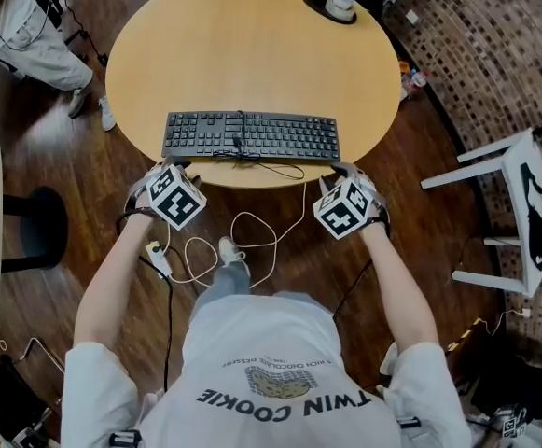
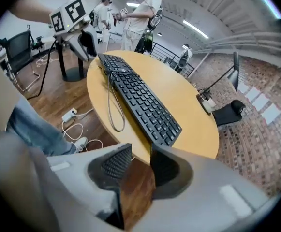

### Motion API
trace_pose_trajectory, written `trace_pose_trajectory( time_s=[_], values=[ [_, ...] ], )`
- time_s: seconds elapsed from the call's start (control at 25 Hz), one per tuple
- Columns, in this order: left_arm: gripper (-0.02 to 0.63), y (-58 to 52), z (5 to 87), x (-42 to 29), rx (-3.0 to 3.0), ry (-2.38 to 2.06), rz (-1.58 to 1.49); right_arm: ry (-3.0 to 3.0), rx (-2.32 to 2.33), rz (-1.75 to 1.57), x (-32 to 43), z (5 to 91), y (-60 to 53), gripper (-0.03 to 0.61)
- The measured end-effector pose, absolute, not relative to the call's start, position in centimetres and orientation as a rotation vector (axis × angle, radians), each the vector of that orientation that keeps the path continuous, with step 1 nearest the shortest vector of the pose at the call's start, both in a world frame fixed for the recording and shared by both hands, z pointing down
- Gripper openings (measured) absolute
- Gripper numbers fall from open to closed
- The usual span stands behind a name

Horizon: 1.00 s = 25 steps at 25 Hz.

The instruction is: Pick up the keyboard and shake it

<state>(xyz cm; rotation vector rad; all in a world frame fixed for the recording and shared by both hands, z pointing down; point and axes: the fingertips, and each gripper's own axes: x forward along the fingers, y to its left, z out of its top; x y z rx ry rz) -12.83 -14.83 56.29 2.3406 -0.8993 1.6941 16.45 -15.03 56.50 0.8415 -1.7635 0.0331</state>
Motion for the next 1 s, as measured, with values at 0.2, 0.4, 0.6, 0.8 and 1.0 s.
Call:
trace_pose_trajectory(
  time_s=[0.2, 0.4, 0.6, 0.8, 1.0],
  values=[
    [0.115, -9.6, 54.6, -6.4, 2.340, -0.968, 1.533, -1.913, 0.886, 0.103, 17.8, 54.5, -10.0, 0.120],
    [0.044, -4.0, 52.6, 0.0, 2.363, -1.061, 1.402, -2.052, 0.881, 0.190, 19.1, 53.6, -4.4, 0.117],
    [0.026, 1.5, 50.8, 3.2, 2.352, -1.148, 1.303, -2.165, 0.828, 0.212, 18.3, 52.2, 0.1, 0.112],
    [0.018, 6.2, 47.8, 4.4, 2.319, -1.283, 1.157, -2.287, 0.796, 0.268, 16.2, 50.2, 4.2, 0.106],
    [0.017, 9.8, 45.9, 3.9, 2.260, -1.410, 0.979, -2.398, 0.777, 0.368, 12.9, 49.4, 8.7, 0.086]
  ],
)
